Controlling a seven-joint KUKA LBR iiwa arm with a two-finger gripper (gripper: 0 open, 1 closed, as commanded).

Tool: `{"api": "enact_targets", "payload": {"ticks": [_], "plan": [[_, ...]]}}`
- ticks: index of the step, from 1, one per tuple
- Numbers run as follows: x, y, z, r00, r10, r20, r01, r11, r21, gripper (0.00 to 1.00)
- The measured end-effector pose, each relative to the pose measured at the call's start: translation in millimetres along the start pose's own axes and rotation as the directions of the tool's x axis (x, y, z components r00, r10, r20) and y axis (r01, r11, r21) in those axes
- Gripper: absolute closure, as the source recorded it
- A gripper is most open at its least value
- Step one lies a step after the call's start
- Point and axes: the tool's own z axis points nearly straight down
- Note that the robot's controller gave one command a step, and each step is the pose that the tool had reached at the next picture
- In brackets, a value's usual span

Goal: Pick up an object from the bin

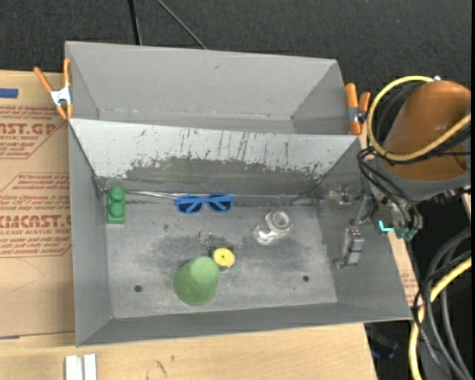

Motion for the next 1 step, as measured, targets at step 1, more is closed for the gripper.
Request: {"api": "enact_targets", "payload": {"ticks": [1], "plan": [[-49.4, 48.2, 119.0, 1.000, -0.003, 0.010, 0.003, 1.000, -0.001, 0.00]]}}
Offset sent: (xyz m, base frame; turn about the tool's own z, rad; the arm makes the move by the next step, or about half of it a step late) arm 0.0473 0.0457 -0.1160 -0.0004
